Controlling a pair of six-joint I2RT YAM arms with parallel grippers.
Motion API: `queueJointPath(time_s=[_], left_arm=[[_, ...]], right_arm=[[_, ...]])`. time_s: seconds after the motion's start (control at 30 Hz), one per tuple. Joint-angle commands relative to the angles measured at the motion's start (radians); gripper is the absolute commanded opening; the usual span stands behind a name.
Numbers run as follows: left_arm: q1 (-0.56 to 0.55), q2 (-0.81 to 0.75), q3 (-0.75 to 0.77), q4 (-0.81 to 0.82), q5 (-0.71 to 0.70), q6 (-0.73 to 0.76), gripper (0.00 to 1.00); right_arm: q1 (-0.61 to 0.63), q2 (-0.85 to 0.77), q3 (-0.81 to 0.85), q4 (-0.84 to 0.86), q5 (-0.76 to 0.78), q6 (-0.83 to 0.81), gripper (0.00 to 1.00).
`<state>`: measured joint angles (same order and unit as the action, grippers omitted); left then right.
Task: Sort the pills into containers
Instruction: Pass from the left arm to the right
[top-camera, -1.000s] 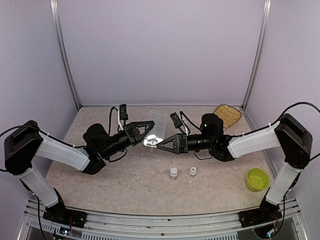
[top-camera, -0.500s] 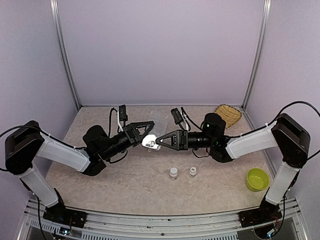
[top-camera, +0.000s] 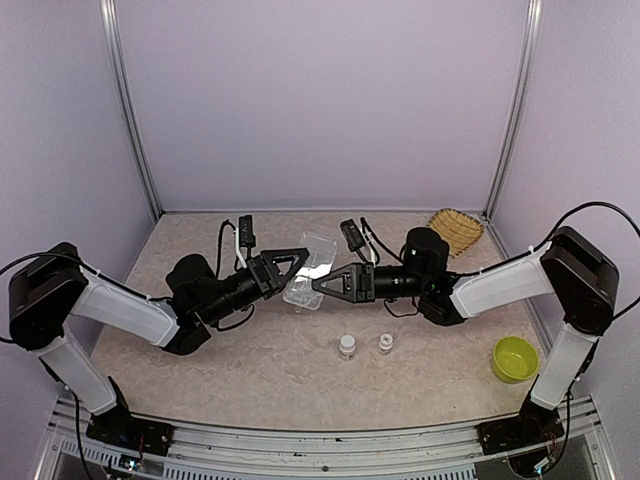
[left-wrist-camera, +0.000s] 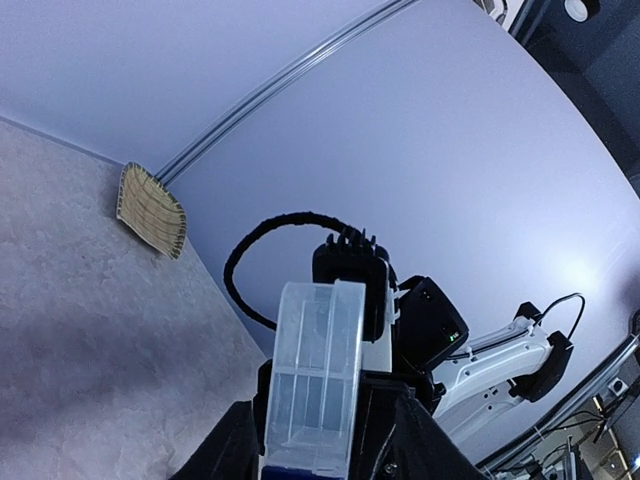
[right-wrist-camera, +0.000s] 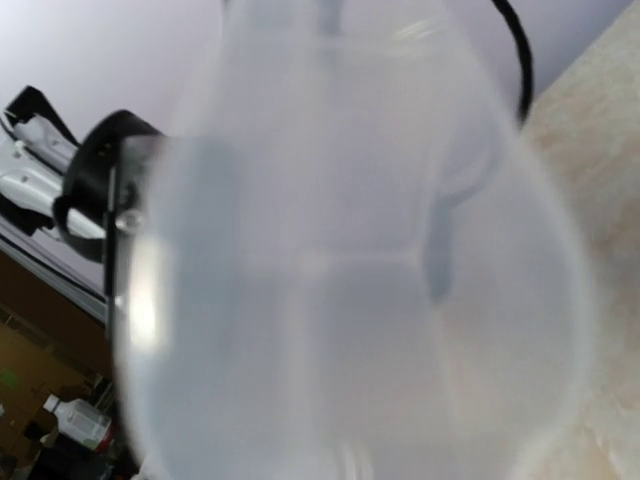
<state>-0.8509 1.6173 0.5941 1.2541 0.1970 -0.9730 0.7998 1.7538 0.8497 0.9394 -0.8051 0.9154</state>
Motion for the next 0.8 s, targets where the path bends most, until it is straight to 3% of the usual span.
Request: queueJointPath(time_s=[0.0, 0.27, 0.33, 0.47, 0.77], left_arm=[[-0.002, -0.068, -0.022, -0.065, -0.001, 0.040, 0.50], [0.046, -0.178, -0.014, -0.308, 0.049, 0.083, 0.75], [0.061, -0.194, -0.003, -0.369, 0.080, 0.101, 0.77], [0.088, -0.193, 0.026, -0.429, 0.167, 0.131, 0.76], [0.105, -0.134, 0.076, -0.366, 0.409, 0.130, 0.64]], right_arm=[[-0.025, -0.062, 0.006, -0.083, -0.007, -0.047, 0.26], [-0.065, -0.135, 0.023, -0.269, -0.087, -0.140, 0.25], [-0.071, -0.146, 0.037, -0.319, -0.125, -0.170, 0.25], [-0.078, -0.160, 0.063, -0.407, -0.210, -0.234, 0.25], [-0.092, -0.182, 0.068, -0.445, -0.318, -0.260, 0.25]])
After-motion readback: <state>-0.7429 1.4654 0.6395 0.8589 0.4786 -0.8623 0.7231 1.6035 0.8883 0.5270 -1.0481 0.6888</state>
